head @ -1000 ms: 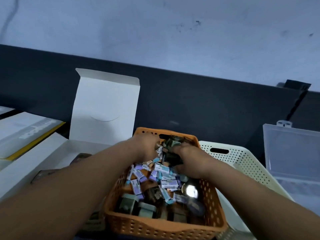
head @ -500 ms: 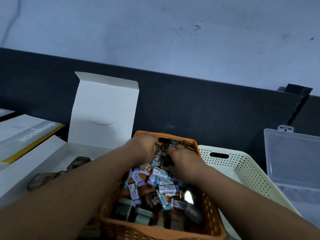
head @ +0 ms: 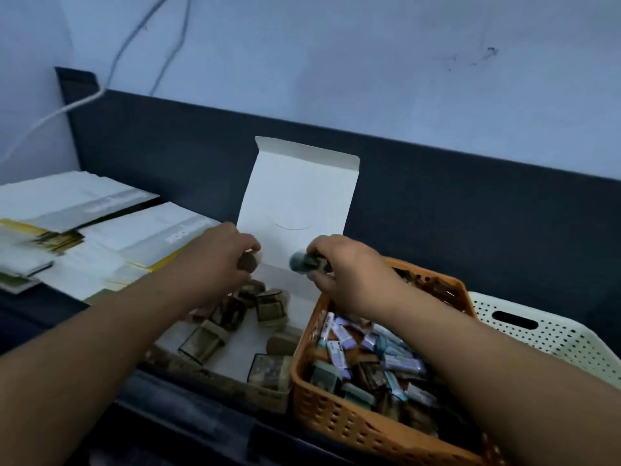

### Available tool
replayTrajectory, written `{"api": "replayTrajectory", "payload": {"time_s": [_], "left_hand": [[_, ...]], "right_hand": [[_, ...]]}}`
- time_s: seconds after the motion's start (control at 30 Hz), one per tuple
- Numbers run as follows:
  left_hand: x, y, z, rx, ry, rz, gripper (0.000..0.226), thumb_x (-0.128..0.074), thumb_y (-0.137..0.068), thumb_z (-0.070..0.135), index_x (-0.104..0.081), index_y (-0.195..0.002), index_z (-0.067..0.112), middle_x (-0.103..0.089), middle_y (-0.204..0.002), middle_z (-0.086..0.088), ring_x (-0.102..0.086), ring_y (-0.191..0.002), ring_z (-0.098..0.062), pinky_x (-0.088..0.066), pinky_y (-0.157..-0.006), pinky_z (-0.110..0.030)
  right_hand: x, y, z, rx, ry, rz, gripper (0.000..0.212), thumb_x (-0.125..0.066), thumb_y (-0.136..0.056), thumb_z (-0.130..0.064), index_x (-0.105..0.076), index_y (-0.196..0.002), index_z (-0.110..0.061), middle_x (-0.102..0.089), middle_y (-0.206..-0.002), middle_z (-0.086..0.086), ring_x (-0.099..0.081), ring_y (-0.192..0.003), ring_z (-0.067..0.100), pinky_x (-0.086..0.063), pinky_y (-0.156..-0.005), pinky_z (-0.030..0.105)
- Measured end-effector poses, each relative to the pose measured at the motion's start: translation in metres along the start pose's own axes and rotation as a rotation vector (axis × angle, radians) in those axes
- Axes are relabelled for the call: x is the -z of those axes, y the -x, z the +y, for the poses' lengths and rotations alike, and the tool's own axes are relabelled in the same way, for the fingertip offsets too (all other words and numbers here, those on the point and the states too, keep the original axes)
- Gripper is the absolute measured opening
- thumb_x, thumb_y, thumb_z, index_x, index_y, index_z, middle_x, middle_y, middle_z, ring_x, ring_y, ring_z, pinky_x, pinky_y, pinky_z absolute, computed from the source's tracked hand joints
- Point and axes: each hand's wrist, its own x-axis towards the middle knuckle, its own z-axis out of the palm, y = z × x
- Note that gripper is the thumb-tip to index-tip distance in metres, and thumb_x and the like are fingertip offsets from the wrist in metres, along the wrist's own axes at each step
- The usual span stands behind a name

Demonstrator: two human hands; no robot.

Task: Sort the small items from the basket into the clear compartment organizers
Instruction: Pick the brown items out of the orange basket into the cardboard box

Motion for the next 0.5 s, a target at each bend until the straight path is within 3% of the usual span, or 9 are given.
{"api": "replayTrajectory", "payload": {"time_s": [0.2,0.37,0.5], "left_hand": [[-0.014,0.015,-0.015,0.073,0.023,-0.049,0.06,-0.065,-0.085,0.033,-0.042,-0.139,0.026,-0.042,-0.135,-0.002,-0.037,-0.126,-0.02,-0.036,-0.095,-0.03],[-0.011,0.018,0.011,-0.021,0.109,-0.021,0.062,-0.064,-0.086,0.041,-0.037,-0.141,0.03,-0.038,-0.144,0.005,-0.035,-0.131,-0.015,-0.036,-0.103,-0.031],[-0.011,0.013,0.05,-0.144,0.181,-0.051,0.06,-0.058,-0.088,0.047,-0.036,-0.142,0.032,-0.035,-0.148,0.008,-0.033,-0.133,-0.013,-0.031,-0.105,-0.031]], "right_hand": [[-0.024,-0.013,-0.015,-0.031,-0.047,-0.142,0.044,-0.062,-0.091,-0.031,-0.048,-0.132,-0.021,-0.05,-0.13,0.001,-0.057,-0.11,0.023,-0.049,-0.089,0.038],[0.002,0.016,0.024,-0.126,-0.011,-0.15,0.034,-0.062,-0.091,-0.033,-0.054,-0.122,-0.023,-0.051,-0.122,-0.006,-0.057,-0.097,0.013,-0.048,-0.084,0.029],[0.015,0.053,0.058,-0.267,0.111,-0.348,0.04,-0.062,-0.089,-0.038,-0.052,-0.127,-0.027,-0.052,-0.128,-0.006,-0.053,-0.109,0.015,-0.047,-0.092,0.032]]}}
